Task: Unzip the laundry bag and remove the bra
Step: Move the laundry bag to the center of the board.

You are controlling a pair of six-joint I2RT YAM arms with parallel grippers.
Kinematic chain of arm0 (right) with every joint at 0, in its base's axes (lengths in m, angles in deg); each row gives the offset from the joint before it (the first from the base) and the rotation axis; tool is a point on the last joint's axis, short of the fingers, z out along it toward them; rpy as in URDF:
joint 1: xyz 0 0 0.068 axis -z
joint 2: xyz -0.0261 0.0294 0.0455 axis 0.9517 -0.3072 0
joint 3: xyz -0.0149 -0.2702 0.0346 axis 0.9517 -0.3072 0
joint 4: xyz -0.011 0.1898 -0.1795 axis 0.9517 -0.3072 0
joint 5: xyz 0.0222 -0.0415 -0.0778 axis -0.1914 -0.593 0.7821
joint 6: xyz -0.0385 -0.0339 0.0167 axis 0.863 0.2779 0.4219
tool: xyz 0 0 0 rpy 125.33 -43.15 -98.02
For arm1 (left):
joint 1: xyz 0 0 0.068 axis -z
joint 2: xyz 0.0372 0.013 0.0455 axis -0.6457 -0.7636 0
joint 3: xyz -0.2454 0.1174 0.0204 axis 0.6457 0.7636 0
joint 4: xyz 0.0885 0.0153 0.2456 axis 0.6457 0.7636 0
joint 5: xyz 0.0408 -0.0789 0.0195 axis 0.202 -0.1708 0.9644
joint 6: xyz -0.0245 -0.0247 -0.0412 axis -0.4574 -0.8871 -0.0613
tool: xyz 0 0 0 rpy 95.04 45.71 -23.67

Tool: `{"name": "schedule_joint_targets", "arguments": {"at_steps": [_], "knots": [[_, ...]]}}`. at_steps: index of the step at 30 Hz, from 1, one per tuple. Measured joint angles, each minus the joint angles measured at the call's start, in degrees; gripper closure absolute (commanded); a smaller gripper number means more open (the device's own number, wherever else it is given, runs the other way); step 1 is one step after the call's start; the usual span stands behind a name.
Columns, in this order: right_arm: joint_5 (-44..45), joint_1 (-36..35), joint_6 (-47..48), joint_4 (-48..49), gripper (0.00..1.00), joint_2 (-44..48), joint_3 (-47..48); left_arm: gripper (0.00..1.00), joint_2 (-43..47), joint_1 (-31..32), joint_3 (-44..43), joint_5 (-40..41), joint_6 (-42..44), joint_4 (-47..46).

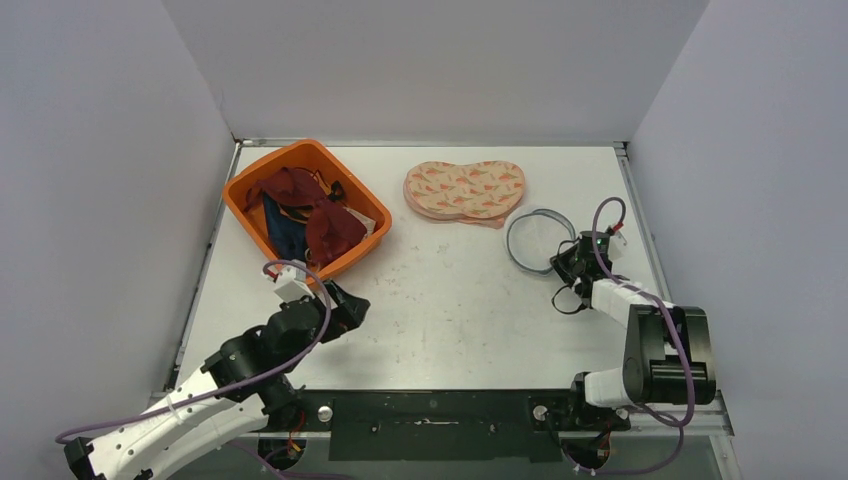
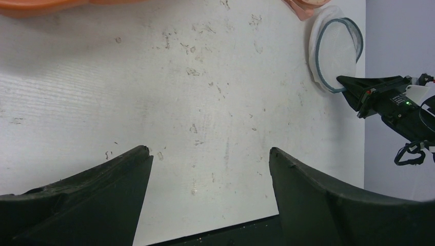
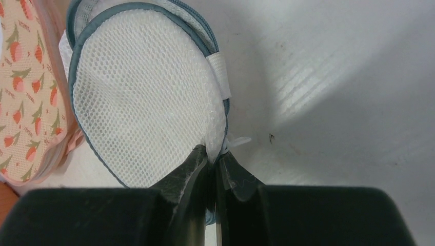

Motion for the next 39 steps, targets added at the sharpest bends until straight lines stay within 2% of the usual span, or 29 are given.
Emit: {"name": "schedule_joint_targets", "arguments": {"at_steps": [4,6,11,13,15,20,23,29,34,39], "knots": [[-0.52,0.20,0.48,1.31,0.39,-2.03,1.22,0.17,-1.03,0.00,0.68,-0.63,-0.44,-0.76],[-0.35,0.20,1.27,1.03,0.26,-1.42,1.22,0.17,-1.42,0.00,0.87,-0.83,-0.61,-1.29],[1.20,0.00,3.63,-3.41,0.19,6.80,1.44,0.17,-2.32,0.00,1.01,-1.05,-0.66,-2.62],[2.43,-0.50,4.61,-5.62,0.19,11.10,2.25,0.17,-2.80,0.00,1.03,-1.11,-0.61,-2.91],[3.69,-1.11,5.51,-7.63,0.24,14.56,3.23,0.17,-3.23,0.00,1.03,-1.31,-0.61,-3.08],[2.86,-5.51,8.15,-6.91,0.62,20.20,4.02,0.18,-3.89,0.00,1.42,-2.03,-0.61,-4.02],[-2.43,-6.27,8.31,-0.94,0.70,15.91,4.00,0.18,-4.26,0.00,1.81,-2.51,-0.59,-4.94],[-11.98,-5.49,3.37,16.87,0.68,-0.04,1.42,0.18,-6.12,0.00,1.84,-2.93,-0.44,-5.66],[-15.67,-4.55,0.02,25.97,0.66,-11.04,1.77,0.18,-6.54,0.00,1.84,-2.95,-0.09,-5.73],[-16.83,-2.73,-1.79,30.12,0.66,-19.19,2.89,0.18,-6.75,-0.07,1.84,-2.93,0.11,-5.84]]}}
